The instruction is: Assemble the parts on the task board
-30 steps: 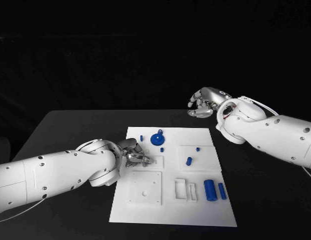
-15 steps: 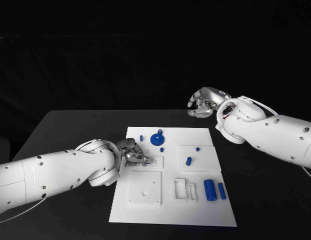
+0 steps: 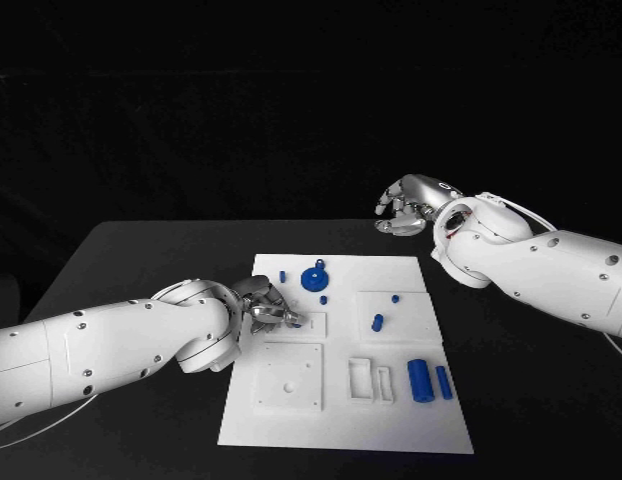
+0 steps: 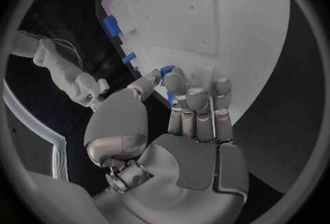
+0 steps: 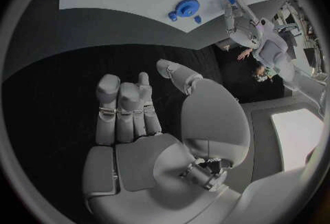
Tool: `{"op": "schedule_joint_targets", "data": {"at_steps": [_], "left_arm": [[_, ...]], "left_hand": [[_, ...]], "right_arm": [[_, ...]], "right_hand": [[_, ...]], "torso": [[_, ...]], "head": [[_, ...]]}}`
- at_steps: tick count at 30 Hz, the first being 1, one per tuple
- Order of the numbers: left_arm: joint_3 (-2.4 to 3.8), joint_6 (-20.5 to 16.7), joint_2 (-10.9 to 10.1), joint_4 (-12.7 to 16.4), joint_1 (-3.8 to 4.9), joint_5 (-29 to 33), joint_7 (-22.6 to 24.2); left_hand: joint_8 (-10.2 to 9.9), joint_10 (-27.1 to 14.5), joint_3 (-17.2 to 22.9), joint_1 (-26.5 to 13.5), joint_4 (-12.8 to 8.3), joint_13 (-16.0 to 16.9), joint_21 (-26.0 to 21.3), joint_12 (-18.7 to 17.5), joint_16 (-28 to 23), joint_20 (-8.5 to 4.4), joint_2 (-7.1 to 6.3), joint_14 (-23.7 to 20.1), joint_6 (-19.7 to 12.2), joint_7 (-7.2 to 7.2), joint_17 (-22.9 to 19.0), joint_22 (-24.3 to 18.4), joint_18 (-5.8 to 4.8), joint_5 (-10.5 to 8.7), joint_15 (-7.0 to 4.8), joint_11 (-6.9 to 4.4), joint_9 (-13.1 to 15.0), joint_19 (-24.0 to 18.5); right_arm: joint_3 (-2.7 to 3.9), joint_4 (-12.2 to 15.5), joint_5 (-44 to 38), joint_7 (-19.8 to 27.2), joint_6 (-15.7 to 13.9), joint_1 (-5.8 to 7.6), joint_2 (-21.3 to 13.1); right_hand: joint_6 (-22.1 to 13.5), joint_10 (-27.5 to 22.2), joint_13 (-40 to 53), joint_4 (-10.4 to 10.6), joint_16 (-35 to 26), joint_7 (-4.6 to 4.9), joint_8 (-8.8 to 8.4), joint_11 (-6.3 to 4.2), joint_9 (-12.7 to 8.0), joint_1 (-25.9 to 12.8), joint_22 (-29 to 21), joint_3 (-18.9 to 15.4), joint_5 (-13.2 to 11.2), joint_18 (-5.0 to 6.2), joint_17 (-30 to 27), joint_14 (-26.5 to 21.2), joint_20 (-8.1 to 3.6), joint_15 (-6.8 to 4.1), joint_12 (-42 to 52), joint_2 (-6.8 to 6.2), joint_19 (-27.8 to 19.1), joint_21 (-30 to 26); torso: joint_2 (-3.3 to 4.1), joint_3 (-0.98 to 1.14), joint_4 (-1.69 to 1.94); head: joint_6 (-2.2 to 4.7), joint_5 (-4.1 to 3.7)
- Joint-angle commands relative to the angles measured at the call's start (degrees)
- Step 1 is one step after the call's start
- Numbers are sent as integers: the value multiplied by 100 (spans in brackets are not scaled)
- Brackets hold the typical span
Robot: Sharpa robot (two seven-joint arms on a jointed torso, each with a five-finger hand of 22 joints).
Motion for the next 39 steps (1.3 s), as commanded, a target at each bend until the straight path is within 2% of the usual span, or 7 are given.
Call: {"op": "schedule_joint_targets", "data": {"at_steps": [1, 12, 17, 22, 26, 29, 39], "left_arm": [[5, -60, 7, 1, 0, 138, 94], [5, 44, 12, 3, 1, 162, 83], [7, 44, 22, -11, 1, 162, 75], [9, 55, 25, -9, 1, 161, 70], [12, 55, 29, -8, 1, 161, 71], [14, 66, 32, -8, 1, 161, 75], [27, 101, 47, -6, 3, 161, 73]], "left_hand": [[-19, -8, -3, 29, 33, -9, 21, -21, 0, -825, -20, -10, -18, 7, -8, -9, 71, 18, 34, 50, -10, -27], [-152, -3, -53, 186, -83, -48, 51, -14, 9, -813, 65, -16, -105, 61, -31, -33, 63, 139, 85, 102, -117, -62], [-169, 0, -80, 274, -201, -63, 68, -3, 20, -808, 234, -16, -79, 62, -41, -48, 64, 243, 86, 103, -145, -76], [-181, -1, -51, 460, -474, -80, 97, 10, 36, -801, 567, -19, -57, 67, -49, -60, 59, 916, 91, 108, -164, -93], [-172, 2, -59, 503, -664, -95, 114, 16, 46, -791, 779, -20, -22, 67, -56, -71, 48, 1259, 94, 107, -165, -108], [-169, 5, -78, 480, -802, -109, 127, 18, 52, -786, 904, -20, 1, 64, -64, -83, 40, 1401, 95, 108, -167, -118], [-138, 23, -75, 349, -980, -150, 150, 17, 65, -787, 1051, -7, 99, 41, -86, -127, 31, 1654, 79, 86, -165, -121]], "right_arm": [[2, -7, -19, 22, 64, -1, 5], [2, -6, -16, 27, 81, -2, -1], [2, -5, -8, 32, 89, -2, -1], [2, -4, -8, 30, 95, -2, -3], [2, -2, -8, 31, 100, -2, -4], [2, -2, -8, 31, 102, -3, -5], [2, -6, 1, 32, 107, -3, -3]], "right_hand": [[5, -11, -8, -2, -22, 34, 18, -18, 7, -16, 65, -25, 40, 303, 3, -26, -35, -20, 8, 23, 17, -19], [4, -12, -9, -2, -23, 34, 18, -18, 7, -16, 65, -25, 44, 303, 3, -26, -35, -21, 8, 25, 17, -20], [3, -11, -10, 2, -24, 34, 17, -18, 7, -19, 65, -25, 48, 303, 3, -26, -35, -21, 9, 27, 17, -20], [3, -11, -10, 4, -24, 34, 17, -18, 7, -21, 65, -25, 51, 303, 3, -26, -35, -21, 9, 28, 18, -21], [3, -11, -10, 5, -24, 34, 17, -18, 7, -22, 64, -25, 54, 303, 3, -26, -35, -21, 9, 29, 18, -21], [2, -12, -12, 7, -25, 34, 16, -18, 8, -21, 64, -22, 66, 303, 2, -26, -35, -21, 10, 30, 17, -23], [1, -13, -17, 8, -28, 33, 15, -19, 9, -18, 65, -17, 128, 303, 2, -26, -36, -22, 13, 28, 18, -26]], "torso": [[1, 4, 2], [-2, 2, -1], [-1, 0, 2], [2, -1, 0], [-1, -1, 1], [-1, -2, 1], [-3, 4, -1]], "head": [[1, 0], [-4, -1], [-10, -4], [-10, -4], [-9, -3], [-10, -2], [-7, -1]]}}
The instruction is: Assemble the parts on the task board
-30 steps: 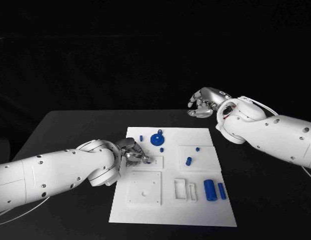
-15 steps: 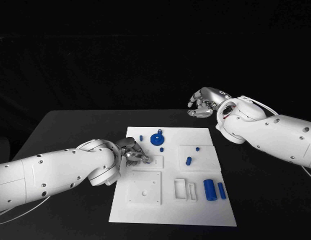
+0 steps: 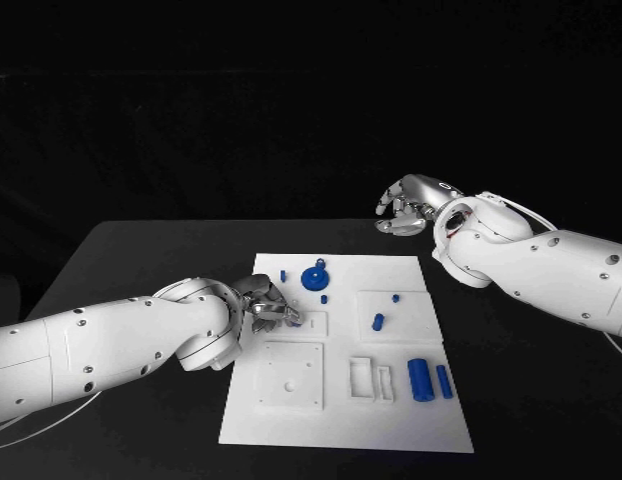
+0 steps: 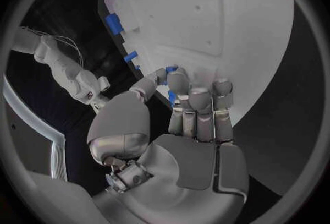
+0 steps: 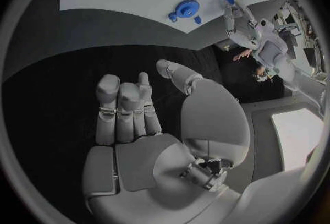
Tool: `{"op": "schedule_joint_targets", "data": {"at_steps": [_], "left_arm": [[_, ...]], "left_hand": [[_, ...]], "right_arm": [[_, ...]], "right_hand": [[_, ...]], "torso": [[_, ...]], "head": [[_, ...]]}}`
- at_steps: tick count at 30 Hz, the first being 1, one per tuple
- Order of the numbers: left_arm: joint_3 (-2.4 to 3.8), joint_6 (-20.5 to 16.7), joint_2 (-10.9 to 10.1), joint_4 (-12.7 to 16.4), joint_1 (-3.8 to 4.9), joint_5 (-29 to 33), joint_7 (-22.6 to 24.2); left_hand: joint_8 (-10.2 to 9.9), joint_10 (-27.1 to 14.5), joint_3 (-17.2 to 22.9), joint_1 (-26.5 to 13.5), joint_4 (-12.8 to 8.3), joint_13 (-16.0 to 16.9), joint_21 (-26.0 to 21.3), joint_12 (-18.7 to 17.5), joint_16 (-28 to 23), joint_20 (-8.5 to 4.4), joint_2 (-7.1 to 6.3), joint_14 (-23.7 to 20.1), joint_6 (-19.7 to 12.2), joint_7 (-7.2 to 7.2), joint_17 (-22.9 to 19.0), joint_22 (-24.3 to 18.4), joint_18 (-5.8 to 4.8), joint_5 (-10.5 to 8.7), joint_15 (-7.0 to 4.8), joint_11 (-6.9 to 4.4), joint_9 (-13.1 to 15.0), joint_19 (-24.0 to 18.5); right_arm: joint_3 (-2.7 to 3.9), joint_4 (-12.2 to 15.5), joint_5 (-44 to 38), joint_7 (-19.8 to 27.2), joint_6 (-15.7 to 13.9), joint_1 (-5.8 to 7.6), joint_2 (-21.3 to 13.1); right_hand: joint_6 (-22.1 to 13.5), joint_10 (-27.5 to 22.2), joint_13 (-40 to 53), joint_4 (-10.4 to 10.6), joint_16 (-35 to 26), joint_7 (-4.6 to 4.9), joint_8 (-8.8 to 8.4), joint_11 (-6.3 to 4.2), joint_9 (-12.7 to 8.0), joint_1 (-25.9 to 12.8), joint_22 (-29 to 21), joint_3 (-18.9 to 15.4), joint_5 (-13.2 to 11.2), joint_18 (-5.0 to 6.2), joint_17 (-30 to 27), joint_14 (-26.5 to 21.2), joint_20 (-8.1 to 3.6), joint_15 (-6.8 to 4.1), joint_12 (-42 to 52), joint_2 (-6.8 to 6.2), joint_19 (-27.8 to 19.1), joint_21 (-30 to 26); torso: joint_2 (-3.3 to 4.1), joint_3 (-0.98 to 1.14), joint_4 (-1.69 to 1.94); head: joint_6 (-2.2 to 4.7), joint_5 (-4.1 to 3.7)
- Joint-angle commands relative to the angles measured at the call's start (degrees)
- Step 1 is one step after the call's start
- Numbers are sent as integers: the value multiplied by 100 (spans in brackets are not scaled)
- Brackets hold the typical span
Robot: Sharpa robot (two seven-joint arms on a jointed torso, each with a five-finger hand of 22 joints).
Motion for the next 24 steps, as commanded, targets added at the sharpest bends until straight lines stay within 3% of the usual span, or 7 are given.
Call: {"op": "schedule_joint_targets", "data": {"at_steps": [1, 6, 21, 23, 24], "left_arm": [[9, 66, 37, 6, -3, 35, 46], [33, 120, 41, 10, 5, 33, 24], [59, 546, 1, 61, 174, -1, -89], [97, 641, 6, 61, 181, -1, -104], [149, 690, 16, 48, 181, -1, -108]], "left_hand": [[51, 38, 124, 301, -172, -11, 41, 17, 38, -828, 376, 15, 56, -7, -11, -13, 30, 74, -62, -11, 15, -40], [88, 54, 138, 223, -239, -29, 59, 24, 54, -835, 415, 29, 134, -34, -18, -34, 29, 257, -83, -37, 32, -38], [105, 89, 176, 190, -367, -54, 78, 32, 87, -843, 475, 55, 174, -54, -18, -61, 30, 344, -97, -58, 47, -40], [105, 91, 180, 192, -380, -57, 79, 32, 88, -843, 476, 55, 174, -55, -19, -63, 30, 343, -98, -58, 48, -43], [105, 91, 184, 194, -388, -58, 79, 32, 88, -843, 478, 55, 175, -55, -19, -64, 29, 341, -98, -59, 48, -45]], "right_arm": [[2, 1, -7, 28, 73, -1, 1], [2, -4, -6, 28, 81, -1, 4], [2, -23, 8, 32, 99, -5, 18], [2, -19, 10, 35, 100, -5, 15], [2, -18, 22, 42, 104, -5, 14]], "right_hand": [[-3, -13, -7, 8, -28, 36, 15, -19, 5, -18, 66, -17, 45, 303, 3, -26, -46, -22, 13, 28, 8, -27], [-4, -15, -11, 4, -29, 36, 14, -19, 7, -14, 67, -16, 95, 303, 3, -26, -46, -21, 15, 27, 8, -29], [-5, -19, -17, -6, -32, 37, 13, -18, 9, -10, 69, -16, 181, 303, 3, -27, -46, -21, 19, 29, 8, -32], [-5, -19, -17, -6, -32, 37, 13, -18, 9, -10, 69, -16, 183, 303, 4, -27, -46, -21, 19, 30, 8, -32], [-5, -19, -18, -7, -32, 37, 13, -18, 10, -10, 69, -16, 189, 303, 4, -27, -46, -21, 19, 30, 8, -32]], "torso": [[1, 2, -2], [2, 6, -1], [1, 1, -1], [1, 1, 0], [1, 1, 0]], "head": [[4, -1], [11, -3], [19, -6], [17, -7], [17, -7]]}}
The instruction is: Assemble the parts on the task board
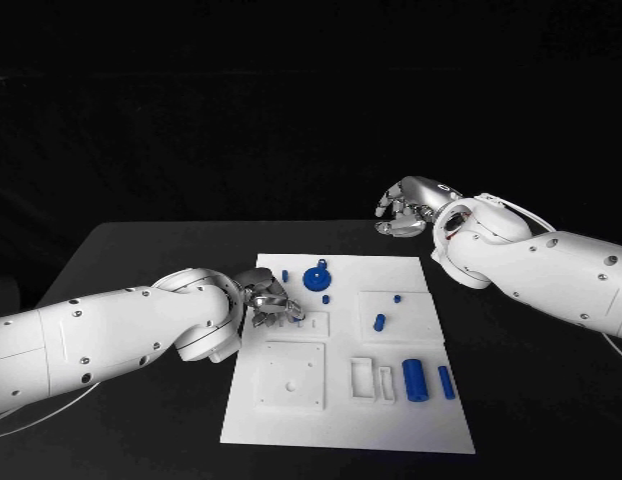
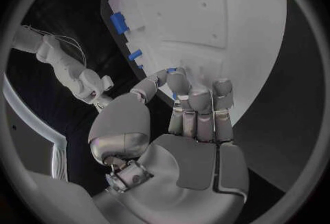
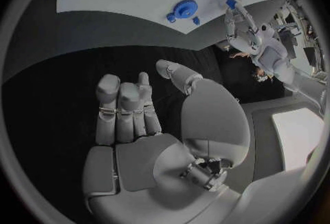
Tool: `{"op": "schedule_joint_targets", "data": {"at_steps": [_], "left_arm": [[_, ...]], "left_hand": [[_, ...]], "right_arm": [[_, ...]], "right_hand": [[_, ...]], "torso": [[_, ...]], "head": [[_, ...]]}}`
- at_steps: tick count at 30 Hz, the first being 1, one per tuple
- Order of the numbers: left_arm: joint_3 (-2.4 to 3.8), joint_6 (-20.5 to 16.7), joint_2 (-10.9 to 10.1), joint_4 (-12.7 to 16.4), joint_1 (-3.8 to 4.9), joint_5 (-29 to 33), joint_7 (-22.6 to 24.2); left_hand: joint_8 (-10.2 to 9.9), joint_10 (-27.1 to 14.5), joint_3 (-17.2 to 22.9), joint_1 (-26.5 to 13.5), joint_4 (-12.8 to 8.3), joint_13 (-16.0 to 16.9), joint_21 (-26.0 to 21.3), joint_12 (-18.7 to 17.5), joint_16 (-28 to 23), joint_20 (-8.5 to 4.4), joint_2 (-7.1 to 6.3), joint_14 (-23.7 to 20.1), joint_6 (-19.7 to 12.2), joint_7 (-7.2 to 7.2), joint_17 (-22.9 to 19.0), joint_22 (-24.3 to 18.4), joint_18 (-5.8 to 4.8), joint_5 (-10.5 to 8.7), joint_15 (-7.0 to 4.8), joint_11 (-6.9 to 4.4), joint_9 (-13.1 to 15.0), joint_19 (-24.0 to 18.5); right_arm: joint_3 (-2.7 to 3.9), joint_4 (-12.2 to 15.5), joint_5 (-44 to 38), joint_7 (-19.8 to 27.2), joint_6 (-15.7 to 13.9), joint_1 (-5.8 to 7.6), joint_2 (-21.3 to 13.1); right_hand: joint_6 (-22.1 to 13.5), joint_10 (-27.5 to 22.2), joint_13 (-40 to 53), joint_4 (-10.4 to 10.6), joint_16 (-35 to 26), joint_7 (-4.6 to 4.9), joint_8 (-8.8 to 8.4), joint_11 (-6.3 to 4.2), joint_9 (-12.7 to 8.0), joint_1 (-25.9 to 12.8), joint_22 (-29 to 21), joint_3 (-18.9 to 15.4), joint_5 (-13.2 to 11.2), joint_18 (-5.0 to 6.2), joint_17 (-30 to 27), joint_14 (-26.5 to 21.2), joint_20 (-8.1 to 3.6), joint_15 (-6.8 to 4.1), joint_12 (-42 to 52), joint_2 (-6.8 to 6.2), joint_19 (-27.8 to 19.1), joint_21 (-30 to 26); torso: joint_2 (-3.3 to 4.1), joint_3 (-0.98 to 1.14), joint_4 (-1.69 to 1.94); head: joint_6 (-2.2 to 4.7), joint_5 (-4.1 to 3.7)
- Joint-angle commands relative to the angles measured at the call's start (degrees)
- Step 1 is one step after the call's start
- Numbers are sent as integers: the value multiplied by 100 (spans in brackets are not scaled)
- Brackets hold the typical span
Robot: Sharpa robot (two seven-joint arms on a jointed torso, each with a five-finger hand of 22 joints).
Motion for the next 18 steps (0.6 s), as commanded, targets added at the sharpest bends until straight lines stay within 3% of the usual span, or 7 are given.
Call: {"op": "schedule_joint_targets", "data": {"at_steps": [1, 5, 7, 12, 18], "left_arm": [[78, 391, 21, 5, 14, 5, -40], [151, 514, -4, 2, 14, 229, 68], [188, 634, -52, -16, 14, 786, 454], [192, 430, -130, -48, 15, 1799, 1510], [189, 324, -215, -67, 14, 2593, 2117]], "left_hand": [[30, 36, 172, 305, -200, -7, 35, 31, 27, -843, 369, 55, 23, -4, -5, -7, 29, 27, -98, -4, 6, -46], [27, 36, 177, 306, -216, -12, 37, 30, 27, -842, 369, 53, 20, -4, -7, -11, 27, 6, -97, -3, 6, -50], [18, 27, 184, 301, -222, -22, 35, 21, 18, -839, 378, 41, 7, 2, -15, -20, 22, -45, -93, 2, 5, -60], [-13, -13, 201, 287, -210, -56, 18, -17, -29, -832, 414, -4, -42, 24, -45, -51, 11, -198, -75, 25, 0, -94], [-28, -39, 207, 283, -197, -73, 8, -36, -53, -828, 428, -32, -68, 36, -59, -66, 5, -250, -63, 37, 0, -114]], "right_arm": [[2, 4, 18, 50, 77, -3, -2], [2, 80, 296, 389, 79, -3, -52], [1, 224, 400, 681, 150, -10, -91], [-3, 600, 431, 1078, 154, -49, -212], [-35, 1001, 605, 1366, 290, -93, -348]], "right_hand": [[2, -27, -7, -7, -32, 22, 13, -10, 6, -10, 69, -16, 31, 303, 4, -27, -46, -21, 20, 31, 7, -33], [-1, -28, -8, -11, -32, 23, 11, -9, 5, -7, 69, -16, 35, 303, 4, -27, -47, -21, 20, 31, 7, -33], [-151, -32, -12, -77, -34, 56, -72, 18, -29, 59, 71, -21, -92, 303, 7, -30, -59, 2, 26, 63, 8, -35], [-242, -41, -14, -230, -27, 98, -115, 60, -46, 180, 80, -50, -369, 303, 17, -32, -64, 43, 45, 131, 1, -34], [-266, -45, -16, -401, -19, 111, -119, 73, -45, 218, 88, -162, -513, 303, 28, -35, -56, 56, 68, 202, -8, -26]], "torso": [[1, -3, 2], [2, -6, 0], [1, -7, 2], [3, -2, 1], [-2, -5, 7]], "head": [[-3, -3], [3, -3], [18, -5], [40, -14], [56, -22]]}}
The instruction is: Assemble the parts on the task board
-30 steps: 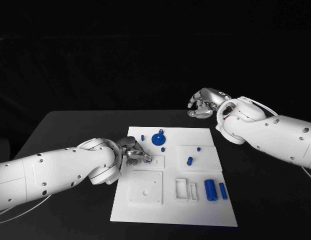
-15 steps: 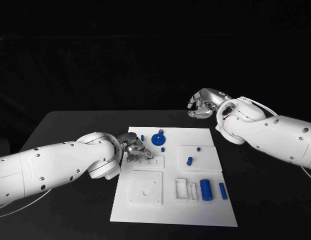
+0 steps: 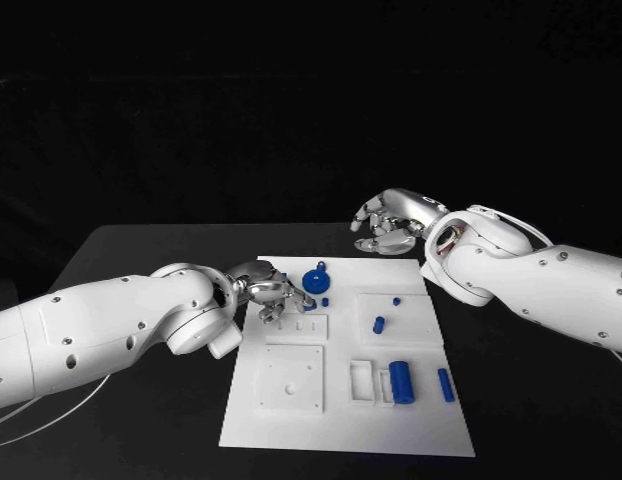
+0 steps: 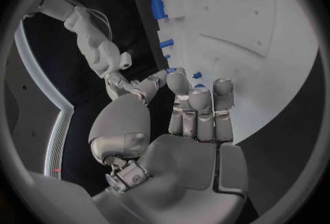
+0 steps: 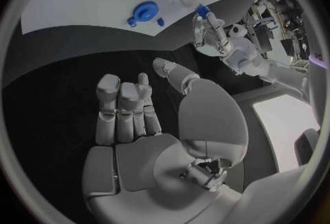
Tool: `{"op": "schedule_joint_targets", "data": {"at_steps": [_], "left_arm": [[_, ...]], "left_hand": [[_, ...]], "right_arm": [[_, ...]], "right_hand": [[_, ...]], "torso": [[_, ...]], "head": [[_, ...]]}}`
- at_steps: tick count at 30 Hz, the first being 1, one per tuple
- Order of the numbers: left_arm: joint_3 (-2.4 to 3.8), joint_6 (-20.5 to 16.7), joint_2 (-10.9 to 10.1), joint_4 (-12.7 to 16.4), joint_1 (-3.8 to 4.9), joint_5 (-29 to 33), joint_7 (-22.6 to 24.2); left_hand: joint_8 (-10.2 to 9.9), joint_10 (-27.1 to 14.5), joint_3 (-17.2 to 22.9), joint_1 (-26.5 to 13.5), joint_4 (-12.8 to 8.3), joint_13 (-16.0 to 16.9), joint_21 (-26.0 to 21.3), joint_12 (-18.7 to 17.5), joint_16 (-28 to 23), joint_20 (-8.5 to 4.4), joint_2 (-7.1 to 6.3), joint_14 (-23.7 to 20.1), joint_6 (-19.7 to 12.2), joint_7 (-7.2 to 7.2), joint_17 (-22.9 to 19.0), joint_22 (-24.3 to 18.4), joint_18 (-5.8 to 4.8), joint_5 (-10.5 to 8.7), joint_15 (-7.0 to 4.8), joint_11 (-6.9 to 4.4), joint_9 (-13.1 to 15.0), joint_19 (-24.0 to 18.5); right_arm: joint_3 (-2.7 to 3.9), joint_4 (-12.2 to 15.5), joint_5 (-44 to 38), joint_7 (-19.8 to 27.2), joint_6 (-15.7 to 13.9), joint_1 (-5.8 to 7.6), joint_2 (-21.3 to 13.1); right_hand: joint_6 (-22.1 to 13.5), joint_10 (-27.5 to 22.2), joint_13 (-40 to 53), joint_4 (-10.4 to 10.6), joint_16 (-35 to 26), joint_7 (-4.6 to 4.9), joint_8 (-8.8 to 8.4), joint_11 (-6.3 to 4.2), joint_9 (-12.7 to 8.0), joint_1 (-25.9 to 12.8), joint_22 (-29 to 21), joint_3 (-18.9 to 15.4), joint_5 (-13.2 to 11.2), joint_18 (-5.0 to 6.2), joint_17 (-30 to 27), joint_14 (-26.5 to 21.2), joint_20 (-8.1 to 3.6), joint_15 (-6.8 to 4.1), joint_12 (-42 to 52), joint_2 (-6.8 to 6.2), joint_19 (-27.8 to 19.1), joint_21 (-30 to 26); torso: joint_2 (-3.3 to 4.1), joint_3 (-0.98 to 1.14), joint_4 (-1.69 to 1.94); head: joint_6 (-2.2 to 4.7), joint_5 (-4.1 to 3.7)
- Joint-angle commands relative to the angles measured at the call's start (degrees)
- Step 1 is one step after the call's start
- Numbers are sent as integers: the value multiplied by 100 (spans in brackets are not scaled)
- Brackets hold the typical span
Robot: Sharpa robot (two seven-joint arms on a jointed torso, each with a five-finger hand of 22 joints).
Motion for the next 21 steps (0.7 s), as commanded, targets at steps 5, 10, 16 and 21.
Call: {"op": "schedule_joint_targets", "data": {"at_steps": [5, 10, 16, 21], "left_arm": [[-1, 163, -68, -13, 5, 1369, 1133], [-6, 150, -81, -9, 5, 1399, 1158], [-7, 107, -91, -14, 5, 1460, 1227], [-7, 95, -97, -15, 4, 1461, 1261]], "left_hand": [[-17, -18, 151, 323, -119, -9, -1, -34, -12, -832, 382, -40, -39, 8, -8, -16, -2, -34, -61, 17, 5, -44], [-17, -38, 149, 317, -108, -16, -11, -39, -18, -825, 387, -58, -41, 11, -12, -24, -12, -57, -58, 19, 11, -75], [-14, -45, 151, 322, -112, -18, -12, -40, -19, -824, 384, -65, -38, 9, -13, -26, -15, -56, -58, 18, 15, -85], [-13, -47, 152, 324, -113, -18, -13, -40, -19, -824, 384, -67, -37, 9, -13, -27, -15, -56, -58, 17, 17, -88]], "right_arm": [[-125, 427, 296, 651, 291, -27, -116], [-210, 682, 326, 706, 390, -40, -154], [-299, 867, 325, 710, 556, -50, -164], [-327, 938, 325, 716, 572, -62, -178]], "right_hand": [[-149, -29, -14, -167, -20, 113, -35, 58, -10, -3, 92, -147, -93, 302, 14, -16, 2, 46, 34, 82, -24, -20], [-154, -39, -16, -236, -19, 115, -35, 61, -10, -17, 93, -211, -77, 302, 17, -20, 8, 49, 41, 118, -37, -19], [-183, -67, -23, -349, -24, 127, -45, 70, -14, -89, 94, -363, 27, 302, 21, -32, 21, 58, 48, 146, -63, -17], [-224, -89, -28, -424, -29, 139, -62, 83, -20, -159, 92, -506, 152, 302, 23, -44, 27, 70, 54, 147, -79, -17]], "torso": [[-2, -11, 4], [0, -9, 10], [-1, -12, 1], [3, -10, 2]], "head": [[35, -6], [53, 1], [80, 10], [95, 13]]}}
